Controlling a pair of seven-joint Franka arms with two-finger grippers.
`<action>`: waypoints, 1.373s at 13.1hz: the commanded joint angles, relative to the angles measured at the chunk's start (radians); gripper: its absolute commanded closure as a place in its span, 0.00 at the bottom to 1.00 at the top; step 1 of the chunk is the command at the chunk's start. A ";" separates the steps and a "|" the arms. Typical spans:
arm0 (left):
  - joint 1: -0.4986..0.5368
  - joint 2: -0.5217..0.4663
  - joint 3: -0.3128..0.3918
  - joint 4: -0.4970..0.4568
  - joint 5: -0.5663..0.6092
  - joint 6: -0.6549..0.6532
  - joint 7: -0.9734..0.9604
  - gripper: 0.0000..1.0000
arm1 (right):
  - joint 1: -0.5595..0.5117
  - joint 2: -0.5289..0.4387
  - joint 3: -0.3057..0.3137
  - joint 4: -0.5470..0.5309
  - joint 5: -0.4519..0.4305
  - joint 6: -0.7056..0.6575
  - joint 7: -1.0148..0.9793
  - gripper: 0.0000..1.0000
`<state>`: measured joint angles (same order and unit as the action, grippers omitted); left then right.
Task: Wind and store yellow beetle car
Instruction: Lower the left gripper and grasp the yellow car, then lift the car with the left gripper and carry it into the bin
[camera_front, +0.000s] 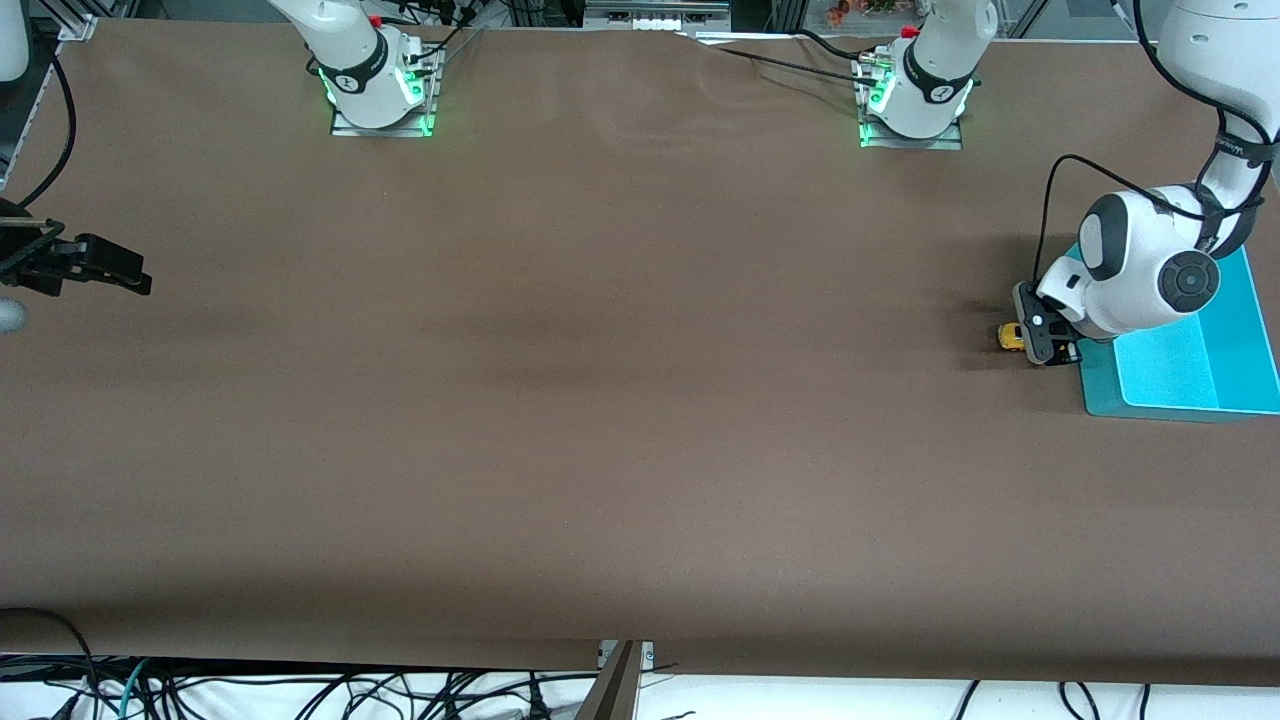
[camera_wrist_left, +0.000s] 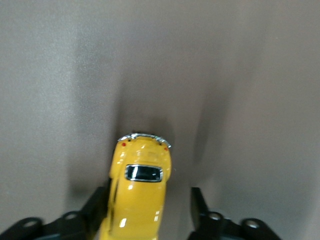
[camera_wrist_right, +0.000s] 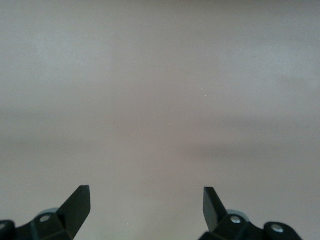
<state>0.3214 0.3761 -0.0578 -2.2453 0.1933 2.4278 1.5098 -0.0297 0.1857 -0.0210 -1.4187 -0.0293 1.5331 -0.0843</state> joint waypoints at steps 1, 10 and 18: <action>0.019 -0.019 -0.016 0.007 0.021 0.002 0.091 0.75 | -0.004 -0.017 0.004 -0.014 0.014 -0.002 0.015 0.00; 0.007 -0.175 -0.324 0.344 -0.014 -0.712 -0.114 0.83 | -0.003 -0.017 0.006 -0.012 0.015 -0.002 0.017 0.00; 0.195 -0.154 -0.301 0.481 0.167 -0.906 0.051 0.80 | -0.004 -0.017 0.006 -0.011 0.015 -0.002 0.015 0.00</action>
<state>0.4467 0.1864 -0.3470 -1.7935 0.2988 1.5198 1.4853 -0.0284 0.1857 -0.0189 -1.4188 -0.0278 1.5331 -0.0803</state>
